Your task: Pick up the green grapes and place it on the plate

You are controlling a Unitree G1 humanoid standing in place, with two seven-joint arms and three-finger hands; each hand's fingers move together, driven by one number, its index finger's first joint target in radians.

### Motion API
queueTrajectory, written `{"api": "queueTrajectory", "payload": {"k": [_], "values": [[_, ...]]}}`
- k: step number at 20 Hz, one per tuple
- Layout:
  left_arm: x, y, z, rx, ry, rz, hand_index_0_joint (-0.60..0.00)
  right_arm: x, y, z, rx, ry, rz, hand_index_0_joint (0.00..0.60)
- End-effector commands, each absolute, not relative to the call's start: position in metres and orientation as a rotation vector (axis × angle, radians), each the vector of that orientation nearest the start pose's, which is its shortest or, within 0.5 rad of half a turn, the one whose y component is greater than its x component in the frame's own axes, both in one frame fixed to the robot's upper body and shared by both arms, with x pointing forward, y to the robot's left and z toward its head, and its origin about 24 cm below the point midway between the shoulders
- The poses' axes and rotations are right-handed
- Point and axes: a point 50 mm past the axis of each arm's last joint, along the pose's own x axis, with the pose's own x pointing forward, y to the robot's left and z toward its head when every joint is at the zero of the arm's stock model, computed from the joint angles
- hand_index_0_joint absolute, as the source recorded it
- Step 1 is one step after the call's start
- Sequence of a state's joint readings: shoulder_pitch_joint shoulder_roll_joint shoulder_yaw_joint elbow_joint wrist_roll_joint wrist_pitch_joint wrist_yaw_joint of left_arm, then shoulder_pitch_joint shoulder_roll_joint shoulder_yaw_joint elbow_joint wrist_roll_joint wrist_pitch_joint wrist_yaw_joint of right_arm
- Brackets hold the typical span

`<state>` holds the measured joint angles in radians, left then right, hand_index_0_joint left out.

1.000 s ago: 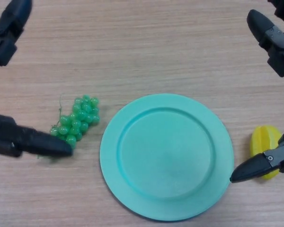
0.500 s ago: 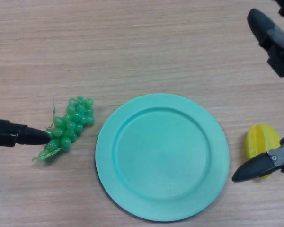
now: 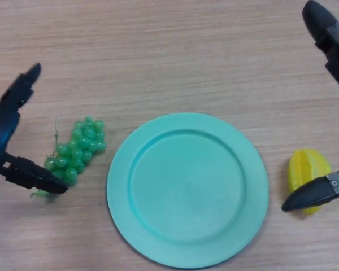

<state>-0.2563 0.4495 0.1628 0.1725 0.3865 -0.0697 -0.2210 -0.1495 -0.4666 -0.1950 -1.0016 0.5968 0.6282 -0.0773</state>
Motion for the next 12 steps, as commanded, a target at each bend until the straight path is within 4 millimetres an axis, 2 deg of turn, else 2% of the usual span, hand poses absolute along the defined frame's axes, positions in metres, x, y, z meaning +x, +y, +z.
{"api": "queueTrajectory", "payload": {"k": [1,7,11,12], "values": [[0.304,0.264,0.148,0.938,-0.272,0.075,0.0,0.176,-0.171,0.261,-0.115,-0.669,0.235,0.0],[0.31,0.252,0.125,0.962,-0.231,0.039,0.0,0.175,-0.174,0.26,-0.108,-0.663,0.22,0.0],[0.305,0.241,0.113,0.913,-0.212,0.004,0.0,0.175,-0.176,0.259,-0.116,-0.659,0.213,0.0],[0.305,0.241,0.112,0.913,-0.21,0.004,-0.05,0.174,-0.176,0.259,-0.116,-0.659,0.213,0.0]]}}
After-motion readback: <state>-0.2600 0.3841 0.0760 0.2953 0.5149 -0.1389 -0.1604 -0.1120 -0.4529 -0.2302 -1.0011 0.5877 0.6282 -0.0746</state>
